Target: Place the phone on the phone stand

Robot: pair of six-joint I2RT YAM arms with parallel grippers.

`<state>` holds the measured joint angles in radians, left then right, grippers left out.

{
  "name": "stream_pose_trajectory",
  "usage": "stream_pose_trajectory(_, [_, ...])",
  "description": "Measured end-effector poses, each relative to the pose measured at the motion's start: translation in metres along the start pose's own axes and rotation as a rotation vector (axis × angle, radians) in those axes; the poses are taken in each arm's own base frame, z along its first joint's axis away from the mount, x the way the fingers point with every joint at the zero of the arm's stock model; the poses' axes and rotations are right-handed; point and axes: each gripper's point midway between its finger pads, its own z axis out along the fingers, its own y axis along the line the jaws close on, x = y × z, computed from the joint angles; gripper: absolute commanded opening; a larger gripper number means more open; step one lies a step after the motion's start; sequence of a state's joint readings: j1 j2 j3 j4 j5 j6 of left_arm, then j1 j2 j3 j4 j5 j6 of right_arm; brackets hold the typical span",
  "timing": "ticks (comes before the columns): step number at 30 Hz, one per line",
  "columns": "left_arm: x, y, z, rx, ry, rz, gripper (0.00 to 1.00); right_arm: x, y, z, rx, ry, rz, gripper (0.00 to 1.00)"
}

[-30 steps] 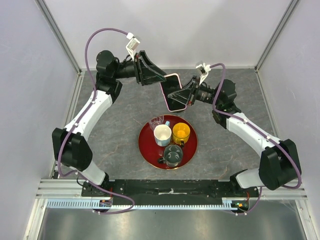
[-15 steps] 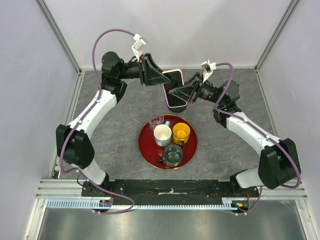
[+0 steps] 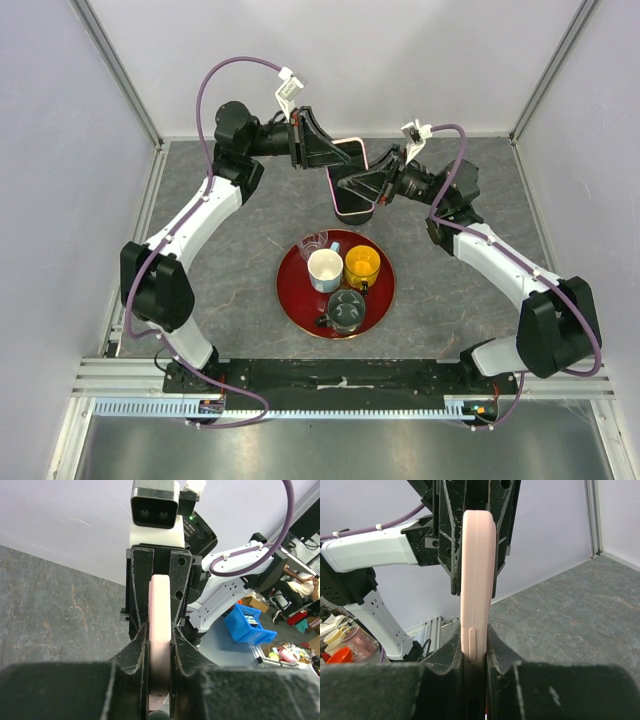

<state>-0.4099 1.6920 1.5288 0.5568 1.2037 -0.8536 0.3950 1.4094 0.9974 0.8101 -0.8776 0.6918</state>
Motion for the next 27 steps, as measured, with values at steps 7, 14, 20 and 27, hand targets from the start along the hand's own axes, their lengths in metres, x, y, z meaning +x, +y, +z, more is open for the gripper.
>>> stream_pose_trajectory(7, [0.000, 0.013, 0.000, -0.061, -0.019, 0.004, 0.02, -0.002, -0.013, 0.000, 0.089, 0.023, -0.008, 0.69])
stream_pose_trajectory(14, [-0.005, 0.053, -0.006, -0.337, -0.029, 0.012, 0.02, -0.002, -0.075, -0.038, 0.419, 0.055, 0.044, 0.78])
stream_pose_trajectory(20, [-0.024, 0.057, -0.013, -0.423, -0.027, 0.069, 0.02, -0.014, -0.120, -0.097, 0.673, 0.040, 0.057, 0.77])
stream_pose_trajectory(27, [-0.024, 0.052, -0.012, -0.389, -0.013, 0.099, 0.02, 0.012, -0.130, -0.113, 0.714, 0.130, 0.044, 0.76])
